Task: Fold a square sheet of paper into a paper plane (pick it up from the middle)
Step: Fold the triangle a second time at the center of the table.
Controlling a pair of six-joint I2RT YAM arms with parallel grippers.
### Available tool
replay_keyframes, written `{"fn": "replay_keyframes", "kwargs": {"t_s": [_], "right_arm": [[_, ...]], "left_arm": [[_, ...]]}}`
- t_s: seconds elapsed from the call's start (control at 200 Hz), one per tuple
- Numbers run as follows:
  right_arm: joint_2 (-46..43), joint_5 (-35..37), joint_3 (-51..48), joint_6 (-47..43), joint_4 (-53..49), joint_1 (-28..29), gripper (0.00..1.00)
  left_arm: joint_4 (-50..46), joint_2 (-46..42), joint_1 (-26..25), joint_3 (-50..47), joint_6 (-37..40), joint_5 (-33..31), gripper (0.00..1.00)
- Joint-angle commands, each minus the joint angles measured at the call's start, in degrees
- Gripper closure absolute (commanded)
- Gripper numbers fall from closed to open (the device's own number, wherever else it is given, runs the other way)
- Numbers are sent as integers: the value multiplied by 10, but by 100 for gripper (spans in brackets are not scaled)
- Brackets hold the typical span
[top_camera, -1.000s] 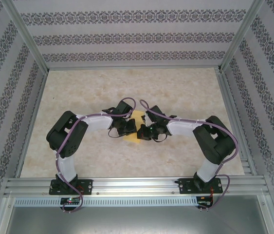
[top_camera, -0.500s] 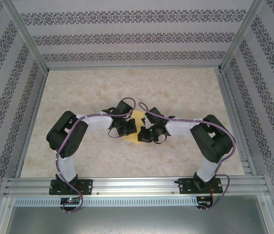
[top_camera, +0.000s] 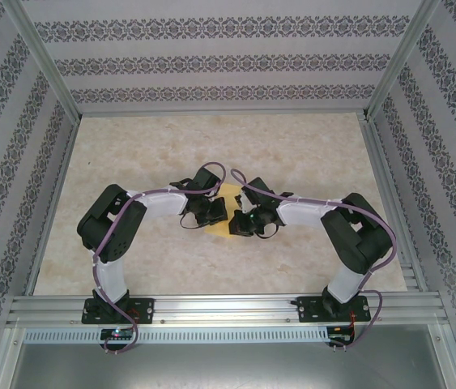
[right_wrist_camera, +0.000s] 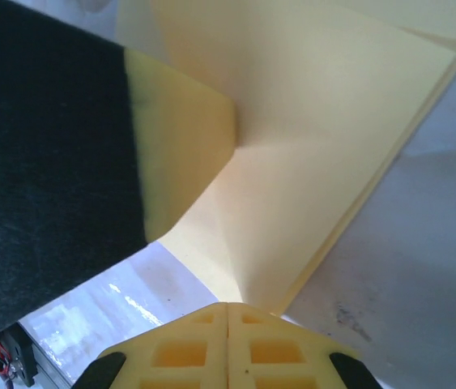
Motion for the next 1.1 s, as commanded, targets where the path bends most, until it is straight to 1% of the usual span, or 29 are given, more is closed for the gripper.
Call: {"fn": "replay_keyframes", "kwargs": {"t_s": [0.0,0.145,0.335,0.53,0.704,0.879,1.094], "right_arm": [[8,-12,7,5,19,12,93],[27,-11,7,8,20,15,93],[34,17,-6,0,-10,15,94],[1,1,-29,-2,-15,12,94],[-33,-14,-18,15,33,5,93],[1,-17,-4,23,54,6,93],[24,11,-11,19,46,0,94]], "left_arm": [[-49,28,4,-26,-10,-32,96],[-48,27,3,-26,-12,-32,96],[-48,27,4,-27,-13,-32,96],[-47,28,4,-28,-12,-32,97],[-44,25,4,-29,-11,-29,97],[-42,23,4,-30,-9,-26,97],[-33,22,4,-33,-11,-18,97]]}}
